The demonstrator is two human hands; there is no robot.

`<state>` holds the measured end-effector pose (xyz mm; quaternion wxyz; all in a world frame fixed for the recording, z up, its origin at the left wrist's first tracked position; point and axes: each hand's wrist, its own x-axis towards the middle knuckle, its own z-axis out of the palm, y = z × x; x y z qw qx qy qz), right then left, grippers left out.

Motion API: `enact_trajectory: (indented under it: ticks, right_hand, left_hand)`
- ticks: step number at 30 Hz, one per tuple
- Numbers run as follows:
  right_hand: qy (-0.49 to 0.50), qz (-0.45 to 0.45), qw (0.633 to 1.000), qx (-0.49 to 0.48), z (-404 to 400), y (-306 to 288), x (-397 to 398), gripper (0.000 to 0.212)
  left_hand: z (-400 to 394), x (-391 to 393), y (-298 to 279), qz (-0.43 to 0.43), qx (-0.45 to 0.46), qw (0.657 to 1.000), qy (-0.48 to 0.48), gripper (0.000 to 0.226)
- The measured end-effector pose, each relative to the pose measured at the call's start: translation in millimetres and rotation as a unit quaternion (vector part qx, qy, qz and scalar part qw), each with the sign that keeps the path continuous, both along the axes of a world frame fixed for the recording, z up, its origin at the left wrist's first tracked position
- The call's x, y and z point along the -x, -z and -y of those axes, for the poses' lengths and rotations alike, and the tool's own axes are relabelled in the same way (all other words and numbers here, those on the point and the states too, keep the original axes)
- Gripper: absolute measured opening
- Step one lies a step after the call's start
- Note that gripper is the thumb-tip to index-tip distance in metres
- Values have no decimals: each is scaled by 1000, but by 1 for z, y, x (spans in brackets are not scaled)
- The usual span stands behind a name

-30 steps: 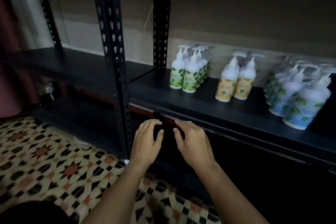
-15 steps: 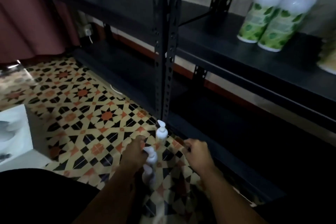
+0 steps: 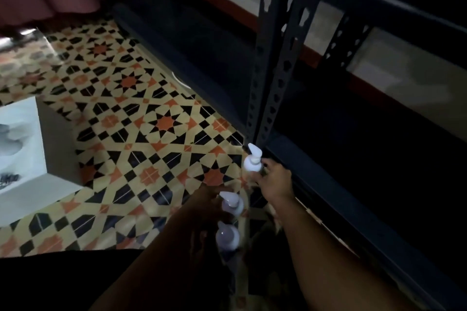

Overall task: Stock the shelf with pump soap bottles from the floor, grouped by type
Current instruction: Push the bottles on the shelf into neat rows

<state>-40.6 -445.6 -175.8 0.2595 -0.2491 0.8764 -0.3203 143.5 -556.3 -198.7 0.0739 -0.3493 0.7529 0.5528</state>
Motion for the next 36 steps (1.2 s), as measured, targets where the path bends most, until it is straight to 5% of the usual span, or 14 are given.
enact_trajectory:
  ticks: [3,10,18,29,36]
  right_hand:
    - [32,10,999,19,10,13,0,35]
    - [74,-7,995,68,13,42,3,23]
    - [64,39,986,146,-28,30,2,17]
    - [73,205,954,206,-88,-71,-7,15]
    - [146,203,930,268,-129,-141,-24,40]
  left_hand:
    - [-6,4,5,-31,-10,999,-15,20]
    - [4,5,18,-18,-26,999,10,27]
    - [3,8,-1,-55,-62,986,-145,21]
    - [-33,31,-111,-155,-44,963,-215,35]
    - [-91,33,-170,-190,-66,957,-210,58]
